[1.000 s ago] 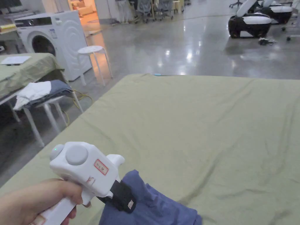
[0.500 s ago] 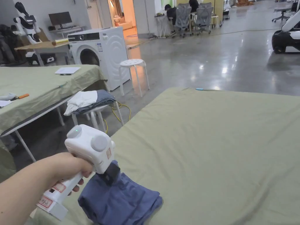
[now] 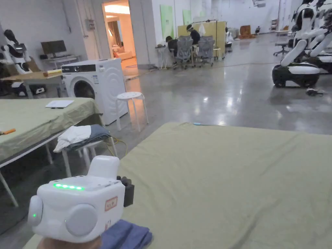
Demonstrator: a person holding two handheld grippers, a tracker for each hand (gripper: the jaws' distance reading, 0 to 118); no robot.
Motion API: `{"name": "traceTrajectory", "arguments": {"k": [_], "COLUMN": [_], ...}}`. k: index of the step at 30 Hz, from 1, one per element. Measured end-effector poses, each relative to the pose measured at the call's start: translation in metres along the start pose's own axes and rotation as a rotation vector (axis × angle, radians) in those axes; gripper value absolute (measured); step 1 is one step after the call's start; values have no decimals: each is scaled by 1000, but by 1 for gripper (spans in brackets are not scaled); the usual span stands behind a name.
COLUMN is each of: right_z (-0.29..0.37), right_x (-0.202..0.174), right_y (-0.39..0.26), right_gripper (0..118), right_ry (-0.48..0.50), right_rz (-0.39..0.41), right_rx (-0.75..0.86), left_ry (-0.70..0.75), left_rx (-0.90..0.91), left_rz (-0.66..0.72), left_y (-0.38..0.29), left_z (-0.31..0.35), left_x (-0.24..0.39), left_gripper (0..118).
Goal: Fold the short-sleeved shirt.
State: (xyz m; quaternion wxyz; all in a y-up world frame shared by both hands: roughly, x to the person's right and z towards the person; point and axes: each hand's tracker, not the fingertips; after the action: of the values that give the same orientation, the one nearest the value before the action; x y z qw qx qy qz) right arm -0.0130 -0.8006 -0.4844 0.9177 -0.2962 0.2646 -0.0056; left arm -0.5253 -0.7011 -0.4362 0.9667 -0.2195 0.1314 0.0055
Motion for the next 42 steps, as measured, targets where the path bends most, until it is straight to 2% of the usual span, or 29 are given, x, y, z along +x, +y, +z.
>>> {"name": "traceTrajectory", "arguments": {"k": [4,9,11,13,15,16,18,23,27,28,30,31,32,33,34,35,36,37,41,42], "right_z": [21,61,78,93,99,102,105,115,118,118,117,117,117,115,115,115,115,116,112,111], "right_x": [11,7,3,-5,-8,-8,-6,-10,-16,-17,-17,-18,-18,-18,-18,-18,-18,-19,-19,-19], "right_y": [31,65,68,66,64,63,62,48,42,41,42,41,41,41,43,43,42,40,40,40], "right_gripper": [0,0,0,0,0,0,0,0,0,2,13,13,33,58,98,113,118,118,118,118], "right_ry": [-134,-243,-247,-270,-345,-372,-387,-442,-475,-486,-488,-492,-497,-501,-503,-501,-502,-503,-516,-488], "right_rz": [96,145,135,177,223,222,195,141,145,141,136,135,136,136,131,126,121,123,131,128], "right_rx": [118,306,354,399,421,427,445,486,500,503,507,510,510,507,498,499,508,526,500,486], "left_ry": [-163,-216,-233,-255,-258,-237,-196,-232,-181,-179,-179,-171,-166,-161,-165,-172,-175,-173,-154,-157], "left_rx": [93,237,315,354,370,379,399,395,414,418,422,427,428,420,411,408,412,415,434,430], "left_rz": [25,45,104,123,98,42,-4,63,35,39,43,39,27,11,7,12,25,32,18,12], "left_y": [-1,-7,-14,-20,-23,-22,-22,-18,-21,-22,-23,-25,-26,-26,-26,-26,-28,-28,-30,-30], "left_z": [34,70,95,118,130,133,139,149,155,156,158,159,159,158,158,158,158,158,159,158], "left_x": [88,184,210,232,251,262,274,270,268,268,266,266,268,269,269,268,268,268,269,269], "left_gripper": [2,2,2,2,2,2,2,2,2,3,8,8,22,43,72,92,105,116,118,118]}}
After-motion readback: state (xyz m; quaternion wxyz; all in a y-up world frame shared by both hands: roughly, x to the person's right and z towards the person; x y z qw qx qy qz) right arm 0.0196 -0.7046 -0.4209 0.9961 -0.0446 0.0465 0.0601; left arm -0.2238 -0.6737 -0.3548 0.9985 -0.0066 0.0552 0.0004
